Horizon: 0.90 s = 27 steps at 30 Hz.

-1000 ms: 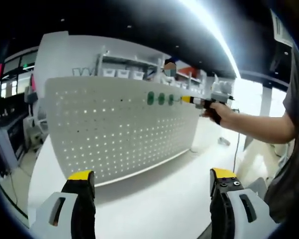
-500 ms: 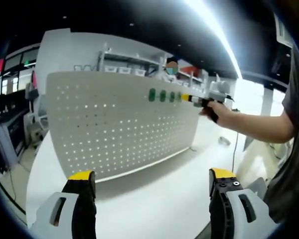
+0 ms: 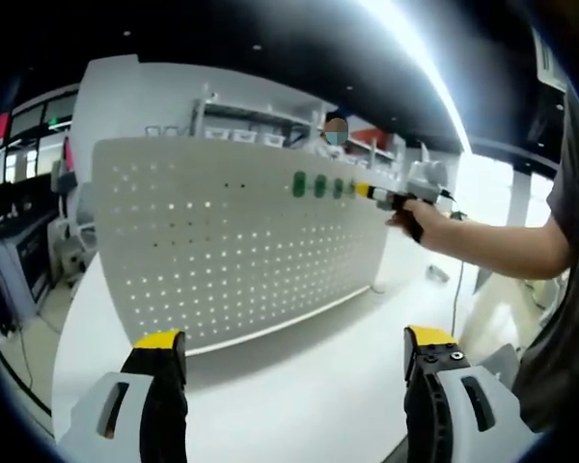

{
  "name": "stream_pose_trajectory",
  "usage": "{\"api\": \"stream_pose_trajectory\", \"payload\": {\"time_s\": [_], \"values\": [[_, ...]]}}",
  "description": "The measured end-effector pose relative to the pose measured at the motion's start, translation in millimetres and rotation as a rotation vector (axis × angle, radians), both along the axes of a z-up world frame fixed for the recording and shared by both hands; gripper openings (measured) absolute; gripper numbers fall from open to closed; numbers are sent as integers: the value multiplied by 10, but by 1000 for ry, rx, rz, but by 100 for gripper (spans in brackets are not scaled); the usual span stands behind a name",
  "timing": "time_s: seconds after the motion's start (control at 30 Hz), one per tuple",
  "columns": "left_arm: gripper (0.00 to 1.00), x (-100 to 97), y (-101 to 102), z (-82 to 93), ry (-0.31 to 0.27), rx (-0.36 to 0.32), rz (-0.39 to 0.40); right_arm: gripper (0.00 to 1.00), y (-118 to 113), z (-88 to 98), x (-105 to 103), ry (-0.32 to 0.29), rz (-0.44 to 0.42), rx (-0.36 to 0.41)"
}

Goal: Insert the hook assembly into the mounting plate slot until the hook locks in place.

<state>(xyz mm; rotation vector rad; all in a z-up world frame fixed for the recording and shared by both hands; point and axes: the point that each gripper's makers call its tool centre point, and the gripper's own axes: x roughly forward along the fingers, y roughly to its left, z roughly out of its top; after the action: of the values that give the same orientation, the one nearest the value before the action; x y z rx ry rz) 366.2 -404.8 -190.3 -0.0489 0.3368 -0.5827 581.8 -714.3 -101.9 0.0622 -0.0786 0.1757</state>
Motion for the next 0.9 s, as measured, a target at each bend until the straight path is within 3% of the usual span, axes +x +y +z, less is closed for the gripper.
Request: {"api": "stream_pose_trajectory", "payload": {"time_s": [0.23,0.37,0.63,0.73,0.83,0.9], "values": [[95,-15,-2,-22,5,-1,-1,0,8,2,7,3,-2,-37],[95,-18,-26,-3,2,-1,-6,1,7,2,-1,35,12,-41],[95,-35,19,39,-8,7,1,10,-39,-61,-83,63,2,-34],[96,-45,20,49,-9,3,4,20,-55,-41,-135,64,-5,-49],[96,-54,17,55,-12,5,5,40,-41,-36,-201,66,-2,-76],[97,-61,17,69,-17,6,5,46,-15,-60,-260,79,14,-86]]}}
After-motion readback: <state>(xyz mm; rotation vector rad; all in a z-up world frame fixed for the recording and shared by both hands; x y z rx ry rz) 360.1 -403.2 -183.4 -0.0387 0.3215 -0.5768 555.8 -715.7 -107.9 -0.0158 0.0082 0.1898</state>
